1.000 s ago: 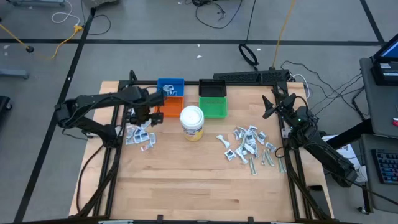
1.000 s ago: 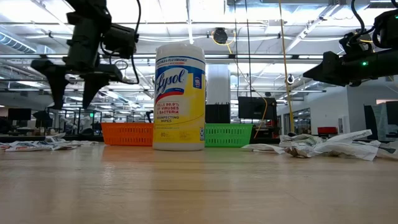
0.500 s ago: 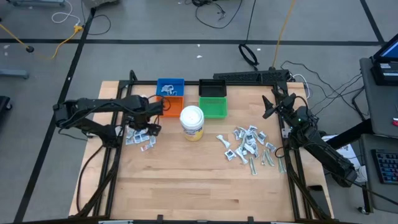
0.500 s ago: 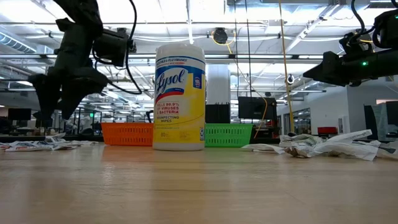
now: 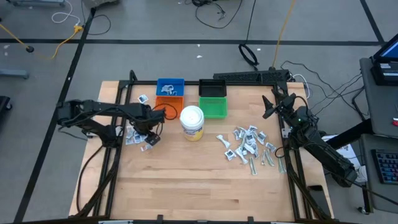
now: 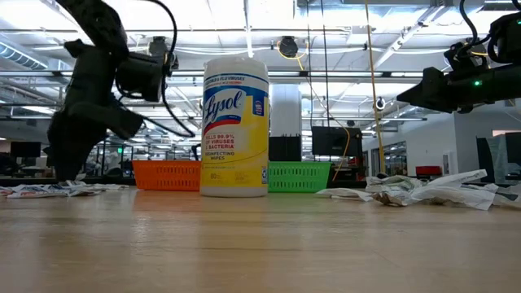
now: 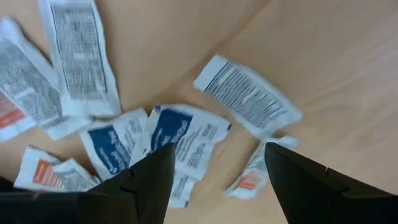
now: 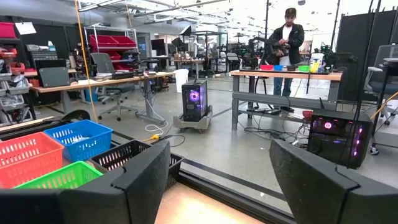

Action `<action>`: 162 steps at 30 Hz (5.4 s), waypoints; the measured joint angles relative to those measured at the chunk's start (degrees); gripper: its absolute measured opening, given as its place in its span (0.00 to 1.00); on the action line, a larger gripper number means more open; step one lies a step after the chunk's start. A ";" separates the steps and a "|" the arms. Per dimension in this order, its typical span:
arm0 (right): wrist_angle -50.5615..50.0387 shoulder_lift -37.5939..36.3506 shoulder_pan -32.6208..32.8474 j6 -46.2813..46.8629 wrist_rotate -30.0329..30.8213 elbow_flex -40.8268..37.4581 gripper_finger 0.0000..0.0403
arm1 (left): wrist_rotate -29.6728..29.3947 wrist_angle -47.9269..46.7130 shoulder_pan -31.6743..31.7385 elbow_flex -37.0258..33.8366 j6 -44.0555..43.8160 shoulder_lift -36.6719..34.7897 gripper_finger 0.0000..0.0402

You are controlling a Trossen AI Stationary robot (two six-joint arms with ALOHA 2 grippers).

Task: Pick & Place First Aid Supplies
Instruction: Put the blue alcohol pad into the blue bin

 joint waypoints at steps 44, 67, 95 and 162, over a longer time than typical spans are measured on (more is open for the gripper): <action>0.00 0.01 0.00 0.00 0.00 0.00 0.68 | 1.34 -4.86 0.11 5.32 3.74 0.27 0.01; 0.00 -0.01 -0.01 0.01 0.00 0.01 0.68 | -0.37 -16.02 12.41 19.35 11.04 2.29 0.02; 0.00 -0.01 0.01 0.01 0.00 0.01 0.68 | -3.61 -21.82 31.74 63.07 33.21 36.75 0.01; 0.00 0.00 0.00 -0.01 0.00 0.00 0.68 | -6.46 -13.17 24.66 35.69 -13.39 17.97 0.65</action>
